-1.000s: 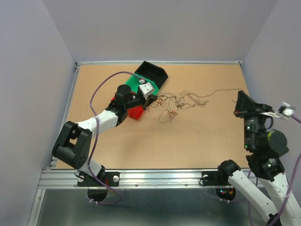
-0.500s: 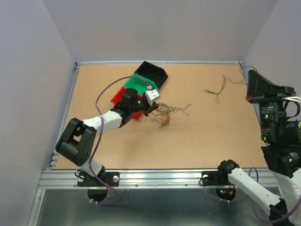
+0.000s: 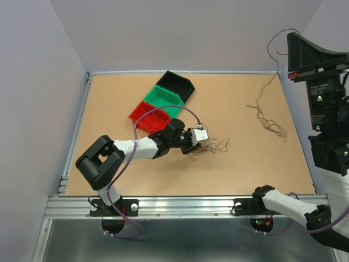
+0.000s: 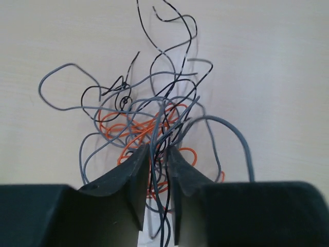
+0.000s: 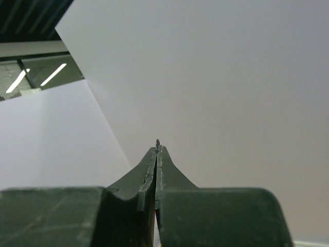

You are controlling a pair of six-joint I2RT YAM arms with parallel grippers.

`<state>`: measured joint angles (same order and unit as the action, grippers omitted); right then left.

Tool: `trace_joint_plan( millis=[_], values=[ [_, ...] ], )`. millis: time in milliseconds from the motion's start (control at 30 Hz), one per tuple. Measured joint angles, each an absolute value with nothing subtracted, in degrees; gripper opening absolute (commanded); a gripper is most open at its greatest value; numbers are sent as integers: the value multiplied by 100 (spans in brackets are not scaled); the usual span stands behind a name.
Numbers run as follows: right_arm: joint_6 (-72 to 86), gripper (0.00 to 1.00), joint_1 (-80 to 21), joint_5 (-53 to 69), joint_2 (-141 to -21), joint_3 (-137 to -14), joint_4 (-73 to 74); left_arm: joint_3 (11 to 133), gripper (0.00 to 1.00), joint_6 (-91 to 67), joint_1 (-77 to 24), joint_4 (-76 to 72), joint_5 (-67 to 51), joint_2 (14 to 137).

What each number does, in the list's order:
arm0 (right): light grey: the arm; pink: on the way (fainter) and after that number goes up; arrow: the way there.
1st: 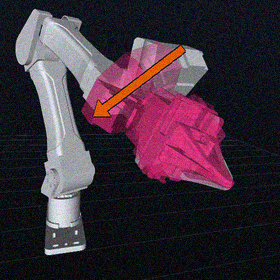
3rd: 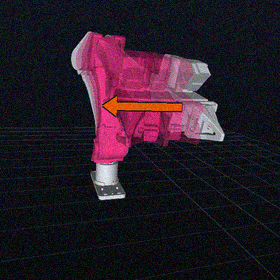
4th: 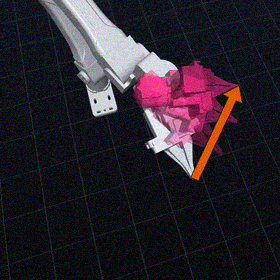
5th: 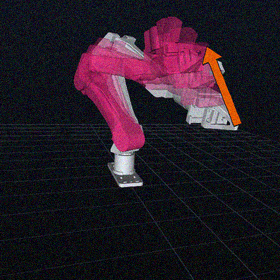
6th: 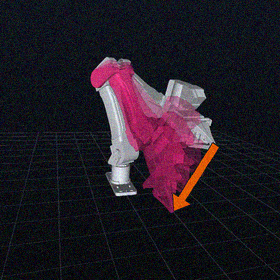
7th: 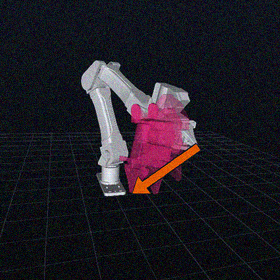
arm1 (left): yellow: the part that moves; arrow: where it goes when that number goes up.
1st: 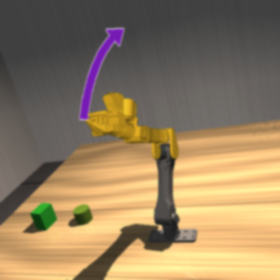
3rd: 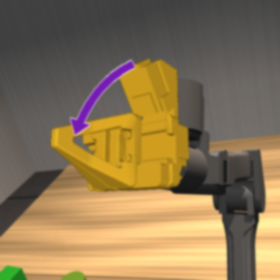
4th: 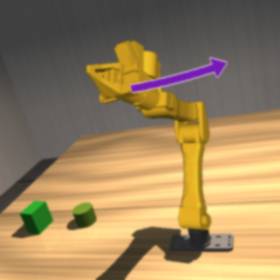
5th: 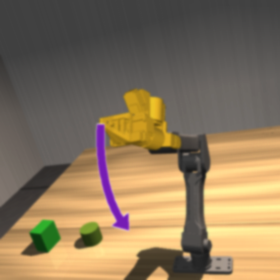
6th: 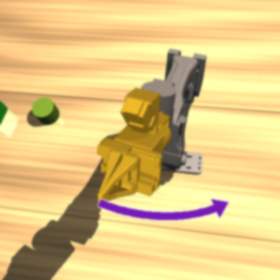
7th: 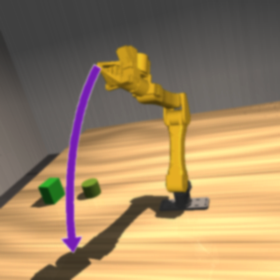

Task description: Untangle the cables

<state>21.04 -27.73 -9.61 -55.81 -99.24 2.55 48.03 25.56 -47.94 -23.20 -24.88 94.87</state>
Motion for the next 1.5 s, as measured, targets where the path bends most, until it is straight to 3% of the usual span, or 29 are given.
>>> trace_joint_plan(
  millis=[100, 267, 467, 933, 1200, 1500],
  values=[
    [2126, 1, -2773, -882, -5839, -9920, 272, 4753, 74, 2606, -4838, -2257, -2558, 9212],
    [2231, 0, -2773, -655, -6213, -9760, 285, 4604, 81, 2565, -4740, -2359, -2624, 8313],
    [2373, 0, -2773, -215, -6855, -9616, 220, 4550, 81, 2241, -3756, -2602, -2716, 7695],
    [2432, 1, -2773, 327, -9437, -9773, -261, 4532, 79, 1011, -1876, -2945, -1957, 7673],
    [2528, 1, -2773, 698, -10632, -10383, -832, 4372, 78, 725, -1562, -3170, -1599, 7542],
    [2716, 0, -2733, 1186, -12617, -12156, -1278, 4298, 78, 698, -1564, -3354, -1455, 7332]
  ],
)
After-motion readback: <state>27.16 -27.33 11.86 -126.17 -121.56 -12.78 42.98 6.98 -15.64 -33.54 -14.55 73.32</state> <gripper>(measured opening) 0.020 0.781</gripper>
